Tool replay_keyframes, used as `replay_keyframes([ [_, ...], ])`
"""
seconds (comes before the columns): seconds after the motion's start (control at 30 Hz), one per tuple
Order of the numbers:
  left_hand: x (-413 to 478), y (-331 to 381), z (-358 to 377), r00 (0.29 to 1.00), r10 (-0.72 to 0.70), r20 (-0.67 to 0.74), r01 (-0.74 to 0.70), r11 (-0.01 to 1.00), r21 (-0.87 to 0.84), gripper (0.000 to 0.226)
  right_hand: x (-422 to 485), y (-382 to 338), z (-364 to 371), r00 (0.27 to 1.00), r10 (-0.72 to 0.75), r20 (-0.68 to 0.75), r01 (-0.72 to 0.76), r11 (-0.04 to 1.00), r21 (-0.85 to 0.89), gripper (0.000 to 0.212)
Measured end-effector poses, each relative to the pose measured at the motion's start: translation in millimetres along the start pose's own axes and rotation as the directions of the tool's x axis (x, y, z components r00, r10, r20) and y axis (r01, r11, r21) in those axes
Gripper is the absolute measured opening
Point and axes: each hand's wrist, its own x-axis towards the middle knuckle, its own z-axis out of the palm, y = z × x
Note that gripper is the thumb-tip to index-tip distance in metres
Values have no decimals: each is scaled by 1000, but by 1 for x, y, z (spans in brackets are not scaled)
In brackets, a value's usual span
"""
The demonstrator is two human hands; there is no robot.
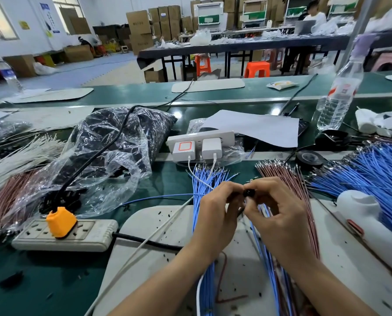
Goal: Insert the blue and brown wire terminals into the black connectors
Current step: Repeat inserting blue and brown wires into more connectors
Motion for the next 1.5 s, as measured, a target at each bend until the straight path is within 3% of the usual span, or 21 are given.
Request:
replay_keyframes([
  [0.07,1,-2,2,1000,-29,2,29,1000,8,13,0,1,0,1000,9,0,-9,1000,-6,21],
  [0.2,1,-1,2,1000,-2,19,2,1000,1,19,2,0,-2,983,180,-27,-178,982,67,39],
  [0.33,0,1,2,997,66,-36,-67,997,-46,29,7,3,-8,986,163,34,-163,987,-8,15],
  [0.43,0,-2,1,992,68,-111,-70,997,-13,20,19,14,-24,987,155,-48,-160,977,-140,4],
  [0.5,0,-2,1,992,73,-108,-73,997,4,19,25,31,-38,967,247,-57,-247,870,-426,4],
  [0.57,-1,-1,1,993,66,-103,-66,998,3,18,25,46,-46,874,487,10,-362,664,-655,5],
  [0.6,-1,-1,1,993,57,-99,-57,998,0,19,23,50,-46,807,589,42,-390,585,-711,10],
  [0.67,-1,-1,1,995,34,-97,-36,999,-16,19,19,51,-44,743,664,81,-405,543,-735,18],
  [0.9,-1,-1,2,997,8,-79,-10,1000,-23,18,19,41,-39,761,644,71,-370,522,-768,33],
  [1.1,-1,0,1,998,-13,-65,11,999,-43,18,18,41,-38,767,636,83,-368,543,-755,22],
  [1.33,-1,1,0,998,-22,-62,19,999,-49,17,18,41,-36,770,635,60,-347,496,-796,19],
  [1.5,-1,0,1,998,-16,-57,13,999,-46,16,17,44,-34,802,596,48,-355,540,-764,28],
])
